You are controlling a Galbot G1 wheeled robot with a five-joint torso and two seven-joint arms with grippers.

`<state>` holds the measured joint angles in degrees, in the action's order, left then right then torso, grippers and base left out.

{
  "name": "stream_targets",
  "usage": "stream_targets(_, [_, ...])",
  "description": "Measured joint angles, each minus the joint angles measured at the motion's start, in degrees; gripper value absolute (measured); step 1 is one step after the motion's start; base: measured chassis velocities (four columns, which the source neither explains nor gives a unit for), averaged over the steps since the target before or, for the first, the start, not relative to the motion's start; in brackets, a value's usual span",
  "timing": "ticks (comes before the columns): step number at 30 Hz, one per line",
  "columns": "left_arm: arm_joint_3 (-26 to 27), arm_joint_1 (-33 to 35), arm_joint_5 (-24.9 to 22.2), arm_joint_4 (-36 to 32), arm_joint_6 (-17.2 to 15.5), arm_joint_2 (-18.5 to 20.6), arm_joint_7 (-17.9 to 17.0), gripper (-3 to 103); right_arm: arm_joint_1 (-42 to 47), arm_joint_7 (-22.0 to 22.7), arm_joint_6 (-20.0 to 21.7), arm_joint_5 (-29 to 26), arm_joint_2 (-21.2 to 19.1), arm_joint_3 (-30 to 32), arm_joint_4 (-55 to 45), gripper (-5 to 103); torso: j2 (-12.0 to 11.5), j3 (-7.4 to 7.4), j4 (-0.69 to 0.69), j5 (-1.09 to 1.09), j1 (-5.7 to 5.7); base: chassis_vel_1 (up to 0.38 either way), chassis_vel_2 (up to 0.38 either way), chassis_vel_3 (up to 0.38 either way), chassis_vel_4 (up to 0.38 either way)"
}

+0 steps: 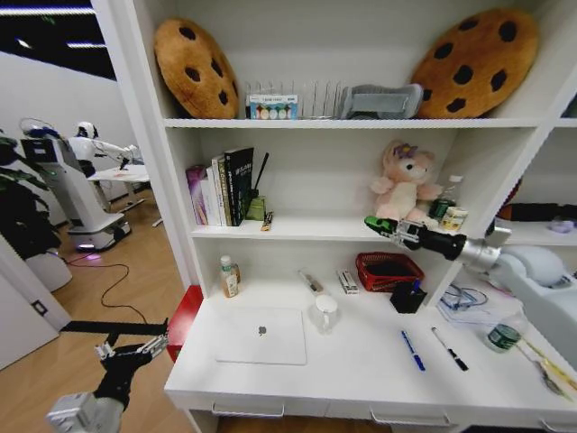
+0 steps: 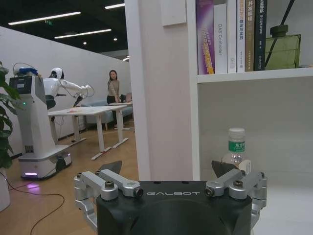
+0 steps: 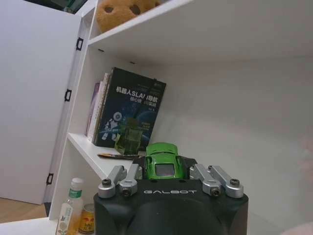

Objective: Organize the objects on the table.

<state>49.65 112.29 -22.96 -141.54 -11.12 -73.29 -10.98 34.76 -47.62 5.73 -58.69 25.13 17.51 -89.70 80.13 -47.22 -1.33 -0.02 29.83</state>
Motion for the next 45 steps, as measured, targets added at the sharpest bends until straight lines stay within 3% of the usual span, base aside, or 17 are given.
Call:
stream_targets(1, [0.01,0.01,0.00,0.00,0.00,0.00,-0.02,100,-4.96,0.44,0.43,0.00,1.50,-5.56,2.40,36,-0.01,-0.01,0.00,0.05,0.00,0.000,0.000,0.000,0.000])
stream_targets(10, [0.00,0.00,0.00,0.00,0.00,0.00,0.01,100,-13.83,0.89,0.97,0.47,5.16,-14.24,6.79,36,0.00,-0.01,-0.01,0.03,0.00,0.000,0.000,0.000,0.000])
stream_targets(12, [0.01,0.00,0.00,-0.01,-0.01,0.00,0.01,100,-24.47,0.79,1.04,1.53,11.07,-24.22,13.35,36,-0.01,-0.01,0.04,0.01,0.01,0.000,0.000,0.000,0.000])
stream_targets(13, [0.01,0.00,0.00,-0.01,-0.01,0.00,0.01,100,-24.47,0.79,1.04,1.53,11.07,-24.22,13.35,36,-0.01,-0.01,0.04,0.01,0.01,0.000,0.000,0.000,0.000])
stream_targets(14, [0.00,0.00,0.00,-0.01,-0.01,0.00,0.01,100,-28.57,0.26,1.17,2.23,14.75,-28.62,17.37,36,-0.01,-0.01,0.03,0.01,0.01,0.000,0.000,0.000,0.000])
stream_targets(15, [0.00,0.00,0.00,-0.01,-0.01,0.00,0.01,100,-28.57,0.26,1.17,2.23,14.75,-28.62,17.37,36,-0.01,-0.01,0.03,0.01,0.01,0.000,0.000,0.000,0.000])
stream_targets(17, [0.00,0.00,0.00,-0.01,-0.01,0.00,0.01,100,-33.16,-2.49,2.16,3.76,18.50,-33.85,22.09,36,-0.01,-0.01,0.01,0.01,0.01,0.000,0.000,0.000,0.000])
stream_targets(28, [0.00,0.00,0.00,-0.01,-0.01,0.00,0.01,100,-36.64,-6.06,3.74,5.80,19.39,-37.48,26.14,36,-0.01,0.00,0.00,0.02,0.01,0.000,0.000,0.000,0.000])
stream_targets(36, [0.00,0.00,0.00,-0.01,-0.01,0.00,0.01,100,-35.59,-4.37,3.78,6.75,19.73,-37.09,25.92,34,-0.01,0.00,0.00,0.02,0.01,0.000,0.000,0.000,0.000])
stream_targets(38, [0.00,0.00,0.00,-0.01,-0.01,0.00,0.01,100,-35.58,-4.27,3.76,6.83,19.85,-37.00,25.98,39,-0.01,0.00,0.00,0.02,0.01,0.000,0.000,0.000,0.000])
stream_targets(41, [0.00,0.00,0.00,-0.01,-0.01,0.00,0.01,100,-35.31,-3.40,3.58,6.91,20.07,-36.32,25.85,55,0.00,0.00,0.01,0.02,0.01,0.000,0.000,0.000,0.000])
stream_targets(45, [0.00,0.00,0.00,-0.01,-0.01,0.00,0.01,100,-34.84,-2.90,3.43,6.73,19.52,-35.53,24.64,66,0.00,0.00,0.01,0.02,0.00,0.000,0.000,0.000,0.000])
